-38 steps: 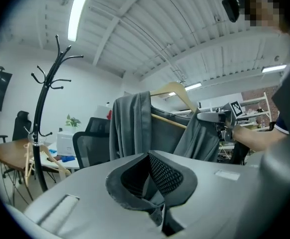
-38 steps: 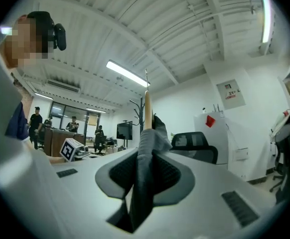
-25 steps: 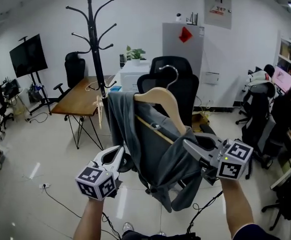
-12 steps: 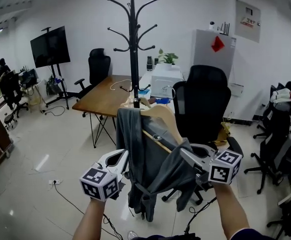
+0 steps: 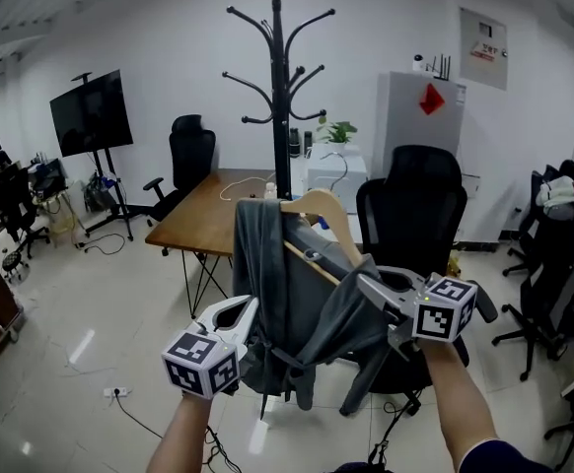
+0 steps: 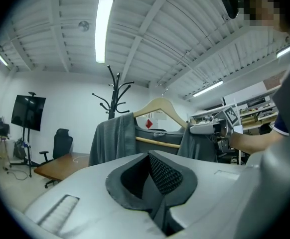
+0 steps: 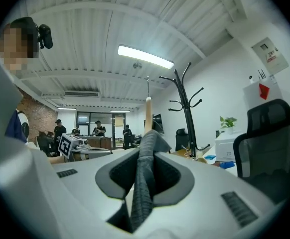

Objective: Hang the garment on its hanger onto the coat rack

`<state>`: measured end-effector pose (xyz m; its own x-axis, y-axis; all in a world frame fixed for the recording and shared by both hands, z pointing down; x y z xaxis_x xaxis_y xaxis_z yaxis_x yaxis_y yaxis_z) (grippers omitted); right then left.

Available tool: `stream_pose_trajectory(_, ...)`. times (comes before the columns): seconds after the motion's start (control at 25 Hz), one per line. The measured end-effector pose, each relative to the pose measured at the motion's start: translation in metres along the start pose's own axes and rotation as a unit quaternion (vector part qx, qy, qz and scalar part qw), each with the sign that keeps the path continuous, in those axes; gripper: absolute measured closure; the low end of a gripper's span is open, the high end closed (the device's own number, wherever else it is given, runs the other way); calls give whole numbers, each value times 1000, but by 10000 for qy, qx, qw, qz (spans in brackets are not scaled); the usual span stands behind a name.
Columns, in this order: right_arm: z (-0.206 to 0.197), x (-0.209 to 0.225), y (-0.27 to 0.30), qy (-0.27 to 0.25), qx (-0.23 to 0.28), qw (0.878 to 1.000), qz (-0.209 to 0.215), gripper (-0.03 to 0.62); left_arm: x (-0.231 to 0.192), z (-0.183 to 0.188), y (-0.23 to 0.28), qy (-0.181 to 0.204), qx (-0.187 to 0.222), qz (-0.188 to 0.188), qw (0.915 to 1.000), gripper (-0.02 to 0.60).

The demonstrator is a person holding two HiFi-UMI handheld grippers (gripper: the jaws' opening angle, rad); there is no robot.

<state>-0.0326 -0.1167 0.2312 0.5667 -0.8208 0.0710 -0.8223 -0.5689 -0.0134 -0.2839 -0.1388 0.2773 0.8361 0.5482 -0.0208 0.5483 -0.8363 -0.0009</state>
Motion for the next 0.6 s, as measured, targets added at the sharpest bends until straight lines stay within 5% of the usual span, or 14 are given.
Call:
stream_pose_trajectory(0.24, 19, 41, 43, -42, -38, 10000, -15, 508, -22, 7, 35, 44, 46, -92, 9999, 595)
stream_pose_trajectory(0.6, 49, 144, 118, -233, -39, 9988, 423, 508, -74, 31, 108, 175, 283, 350, 9988, 595)
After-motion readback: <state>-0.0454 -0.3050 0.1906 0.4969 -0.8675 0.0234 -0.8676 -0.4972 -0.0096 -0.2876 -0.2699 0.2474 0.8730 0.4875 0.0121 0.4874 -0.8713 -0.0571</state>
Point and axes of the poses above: the fingertips, and each gripper's own axes: y forward along the fingers, x to its right, z out of its top, the point moved 5 cm from there along -y, backward along the fingers, and after that the axes turned 14 degrees about z, right-handed, at the moved point
